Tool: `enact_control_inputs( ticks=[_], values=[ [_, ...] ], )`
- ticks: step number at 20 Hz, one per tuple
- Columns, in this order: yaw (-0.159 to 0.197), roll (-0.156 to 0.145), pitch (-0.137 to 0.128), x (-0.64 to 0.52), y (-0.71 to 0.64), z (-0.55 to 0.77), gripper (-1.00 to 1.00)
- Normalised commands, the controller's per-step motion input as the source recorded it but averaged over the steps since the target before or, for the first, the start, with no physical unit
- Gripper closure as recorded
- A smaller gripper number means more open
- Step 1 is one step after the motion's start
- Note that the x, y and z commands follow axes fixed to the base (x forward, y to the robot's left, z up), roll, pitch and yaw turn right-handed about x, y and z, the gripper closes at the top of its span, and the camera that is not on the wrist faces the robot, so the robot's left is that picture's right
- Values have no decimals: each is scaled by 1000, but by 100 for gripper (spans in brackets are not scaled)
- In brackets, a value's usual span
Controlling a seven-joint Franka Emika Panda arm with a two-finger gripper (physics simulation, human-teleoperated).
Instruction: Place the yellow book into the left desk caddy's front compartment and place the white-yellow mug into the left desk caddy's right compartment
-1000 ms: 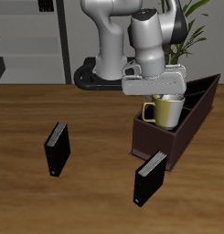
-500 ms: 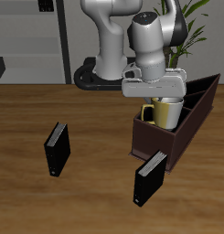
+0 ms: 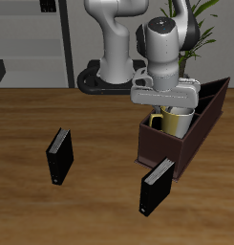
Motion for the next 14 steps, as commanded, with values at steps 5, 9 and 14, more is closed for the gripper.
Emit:
enact_control_inputs(
  ticks=[5, 9, 14],
  values=[
    [21, -11, 20, -7, -55, 53, -100],
    [58, 17, -64, -201, -74, 276, -100],
    [-7, 13, -48, -154, -178, 325, -100]
  ],
)
